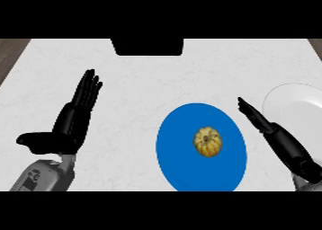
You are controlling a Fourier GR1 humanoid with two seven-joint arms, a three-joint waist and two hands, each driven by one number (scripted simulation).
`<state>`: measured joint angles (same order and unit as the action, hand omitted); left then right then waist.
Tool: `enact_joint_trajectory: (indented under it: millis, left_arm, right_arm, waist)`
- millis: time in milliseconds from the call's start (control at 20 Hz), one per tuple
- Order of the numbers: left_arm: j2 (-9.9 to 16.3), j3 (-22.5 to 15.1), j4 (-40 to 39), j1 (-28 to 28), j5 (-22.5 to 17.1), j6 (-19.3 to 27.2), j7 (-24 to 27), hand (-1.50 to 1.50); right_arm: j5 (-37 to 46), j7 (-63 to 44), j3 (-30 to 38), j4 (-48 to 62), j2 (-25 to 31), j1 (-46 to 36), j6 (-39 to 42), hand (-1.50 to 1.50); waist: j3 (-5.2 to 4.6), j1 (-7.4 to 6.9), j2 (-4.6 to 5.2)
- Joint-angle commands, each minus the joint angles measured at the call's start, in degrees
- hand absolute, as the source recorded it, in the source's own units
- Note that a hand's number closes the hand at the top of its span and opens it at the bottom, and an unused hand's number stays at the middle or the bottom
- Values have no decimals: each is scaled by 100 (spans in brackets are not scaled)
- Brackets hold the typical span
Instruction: Pick the squash from the plate and place it in the plate
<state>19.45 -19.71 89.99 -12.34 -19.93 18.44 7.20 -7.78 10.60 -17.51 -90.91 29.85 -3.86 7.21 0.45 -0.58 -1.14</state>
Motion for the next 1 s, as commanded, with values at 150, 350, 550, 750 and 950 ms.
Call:
enact_joint_trajectory:
  millis: [150,350,550,750,950]
  left_arm:
    - [1110,324,-395,678,618,90,-84,0]
    - [1443,360,-756,977,846,197,-221,0]
    - [1501,344,-838,1231,933,238,-108,0]
    - [1533,432,-952,1296,982,273,52,0]
    - [1516,348,-828,1276,1074,267,60,0]
  right_arm:
    - [-101,-897,744,-575,-1444,-216,-2276,-150]
    - [1344,-956,1414,-347,-986,-214,-3843,-150]
    - [2382,-692,1190,-818,-1804,-197,-5381,-150]
    - [3622,-596,430,-1066,-2796,193,-6632,-150]
    - [4614,-1371,-781,-481,-2964,473,-7161,-150]
  waist:
    - [-55,9,31]
    - [-124,235,-5]
    - [-104,159,-28]
    - [-101,172,31]
    - [-95,9,87]
